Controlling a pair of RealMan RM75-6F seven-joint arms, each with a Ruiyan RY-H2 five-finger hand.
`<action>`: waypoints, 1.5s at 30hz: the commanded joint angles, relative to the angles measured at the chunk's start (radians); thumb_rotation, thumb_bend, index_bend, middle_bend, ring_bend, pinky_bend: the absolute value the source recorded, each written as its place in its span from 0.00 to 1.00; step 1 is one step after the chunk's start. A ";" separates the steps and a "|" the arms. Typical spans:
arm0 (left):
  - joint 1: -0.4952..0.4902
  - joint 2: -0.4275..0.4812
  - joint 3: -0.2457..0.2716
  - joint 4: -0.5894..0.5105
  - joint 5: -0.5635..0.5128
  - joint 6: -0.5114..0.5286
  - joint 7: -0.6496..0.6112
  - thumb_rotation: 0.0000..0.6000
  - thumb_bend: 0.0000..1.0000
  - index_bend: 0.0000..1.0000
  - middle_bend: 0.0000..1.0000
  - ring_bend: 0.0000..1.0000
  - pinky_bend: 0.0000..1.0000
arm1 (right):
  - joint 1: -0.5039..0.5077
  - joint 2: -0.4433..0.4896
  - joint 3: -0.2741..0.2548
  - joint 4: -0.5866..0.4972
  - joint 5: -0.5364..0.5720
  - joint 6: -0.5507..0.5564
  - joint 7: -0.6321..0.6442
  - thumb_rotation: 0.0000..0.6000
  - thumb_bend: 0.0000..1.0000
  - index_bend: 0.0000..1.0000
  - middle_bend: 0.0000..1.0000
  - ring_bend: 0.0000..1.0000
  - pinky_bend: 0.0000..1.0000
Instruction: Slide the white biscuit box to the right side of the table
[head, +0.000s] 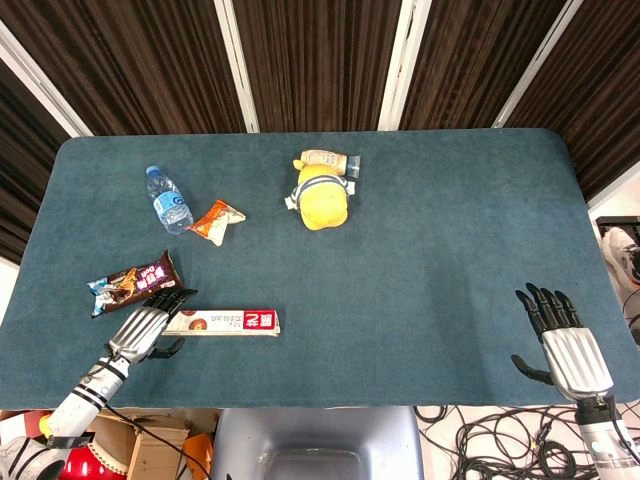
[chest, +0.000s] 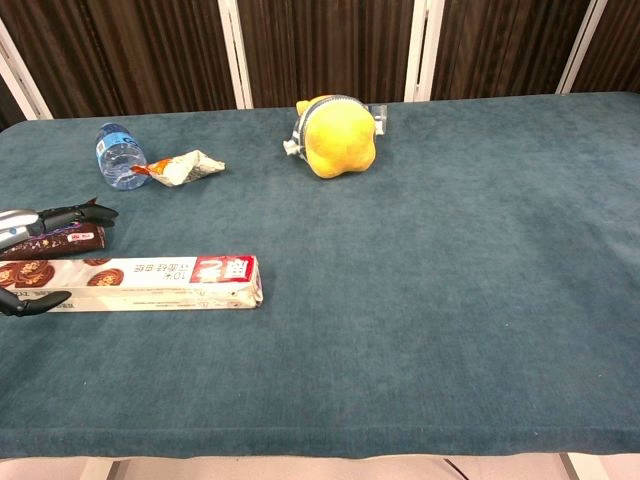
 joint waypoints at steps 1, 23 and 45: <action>-0.006 -0.006 0.008 0.010 -0.009 -0.001 -0.007 1.00 0.38 0.02 0.10 0.02 0.08 | 0.001 -0.001 0.001 -0.002 0.003 -0.001 -0.003 1.00 0.14 0.00 0.00 0.00 0.02; -0.018 -0.104 0.026 0.194 -0.008 0.025 -0.122 1.00 0.39 0.45 0.51 0.46 0.52 | 0.000 -0.002 0.004 -0.007 0.022 -0.005 -0.016 1.00 0.14 0.00 0.00 0.00 0.00; -0.156 -0.095 -0.073 -0.012 -0.064 -0.041 0.070 1.00 0.38 0.50 0.56 0.51 0.57 | 0.606 -0.134 0.282 -0.034 0.379 -0.749 0.033 1.00 0.14 0.00 0.00 0.00 0.00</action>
